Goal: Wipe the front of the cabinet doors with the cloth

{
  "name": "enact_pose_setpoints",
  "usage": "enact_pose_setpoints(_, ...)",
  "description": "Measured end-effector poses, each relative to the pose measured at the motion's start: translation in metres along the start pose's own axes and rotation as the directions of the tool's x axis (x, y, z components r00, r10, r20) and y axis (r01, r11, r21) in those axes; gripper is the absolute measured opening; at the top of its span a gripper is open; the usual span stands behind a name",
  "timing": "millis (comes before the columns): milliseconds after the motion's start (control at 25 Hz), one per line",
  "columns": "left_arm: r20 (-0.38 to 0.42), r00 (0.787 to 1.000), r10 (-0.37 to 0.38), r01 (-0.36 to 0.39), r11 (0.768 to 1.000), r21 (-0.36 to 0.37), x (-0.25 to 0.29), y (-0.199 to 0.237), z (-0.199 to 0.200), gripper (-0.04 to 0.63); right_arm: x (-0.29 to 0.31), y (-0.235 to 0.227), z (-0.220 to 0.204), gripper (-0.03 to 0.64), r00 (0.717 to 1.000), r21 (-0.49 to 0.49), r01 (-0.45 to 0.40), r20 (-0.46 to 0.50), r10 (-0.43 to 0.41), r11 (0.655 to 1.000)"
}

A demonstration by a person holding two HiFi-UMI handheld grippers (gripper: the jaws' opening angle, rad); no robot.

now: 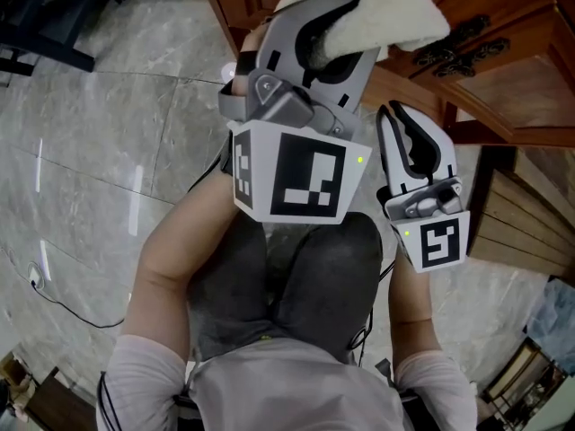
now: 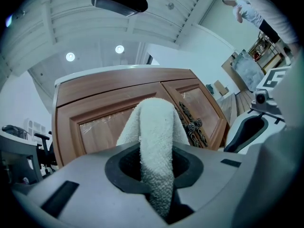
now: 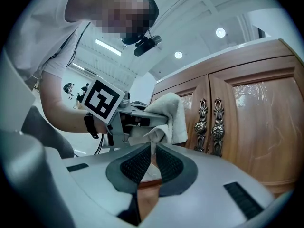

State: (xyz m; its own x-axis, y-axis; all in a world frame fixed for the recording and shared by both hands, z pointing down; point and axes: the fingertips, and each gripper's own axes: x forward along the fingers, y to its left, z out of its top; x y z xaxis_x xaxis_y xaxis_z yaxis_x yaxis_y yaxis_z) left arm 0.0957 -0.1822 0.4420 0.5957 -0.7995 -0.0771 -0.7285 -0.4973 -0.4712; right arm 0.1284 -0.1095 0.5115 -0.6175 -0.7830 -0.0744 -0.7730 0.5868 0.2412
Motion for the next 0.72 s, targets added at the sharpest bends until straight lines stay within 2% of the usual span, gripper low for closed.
enact_pose_setpoints(240,-0.056,0.997,0.058,-0.056,0.998,0.029,-0.032,0.035,-0.03,0.092,0.019,0.021,0.003,0.058,0.999,-0.011,-0.047,0.001,0.047,0.999)
enact_pose_setpoints(440,-0.123,0.987,0.106,-0.103,0.994,0.025,-0.058,0.064,-0.063,0.092,0.034,0.037,0.005,0.058,0.997,-0.02,-0.077,0.001,0.077,0.997)
enact_pose_setpoints(720,-0.155,0.977,0.148,-0.149,0.989,0.006,-0.076,0.088,-0.093,0.092,0.05,0.052,-0.001,0.058,0.995,-0.026,-0.098,-0.019,0.097,0.995)
